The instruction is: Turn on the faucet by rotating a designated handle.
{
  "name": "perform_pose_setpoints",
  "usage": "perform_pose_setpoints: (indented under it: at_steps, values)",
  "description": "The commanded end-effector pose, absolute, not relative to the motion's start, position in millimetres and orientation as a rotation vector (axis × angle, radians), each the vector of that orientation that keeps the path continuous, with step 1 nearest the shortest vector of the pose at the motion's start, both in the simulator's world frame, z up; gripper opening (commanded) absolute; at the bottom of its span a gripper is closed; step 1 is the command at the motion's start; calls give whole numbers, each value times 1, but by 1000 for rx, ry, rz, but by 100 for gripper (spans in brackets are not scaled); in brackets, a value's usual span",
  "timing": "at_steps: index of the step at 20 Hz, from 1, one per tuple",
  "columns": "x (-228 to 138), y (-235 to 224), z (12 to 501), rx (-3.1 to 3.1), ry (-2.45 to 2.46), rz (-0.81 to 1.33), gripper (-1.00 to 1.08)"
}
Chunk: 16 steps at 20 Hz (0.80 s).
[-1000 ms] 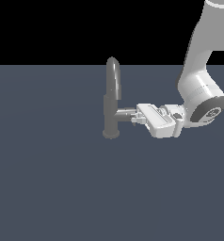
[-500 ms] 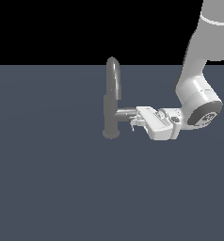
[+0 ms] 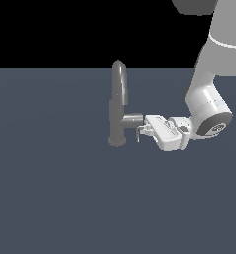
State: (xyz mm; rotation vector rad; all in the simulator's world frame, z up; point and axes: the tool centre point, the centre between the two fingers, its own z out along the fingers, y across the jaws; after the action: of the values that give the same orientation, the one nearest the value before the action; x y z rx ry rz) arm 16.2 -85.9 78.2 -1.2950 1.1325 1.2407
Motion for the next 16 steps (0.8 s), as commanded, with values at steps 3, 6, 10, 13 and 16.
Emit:
perform_pose_setpoints:
  at_steps: [3,6,10,13,16]
  values:
    - [16,-76,41,-1273,1165,1269,-100]
    - [24,-89,60,-1287,1157,1229,-100]
    - [32,-86,56,-1284,1158,1235,-100]
    - [38,-84,53,-1283,1159,1240,-100]
    - [43,-83,50,-1281,1160,1244,-100]
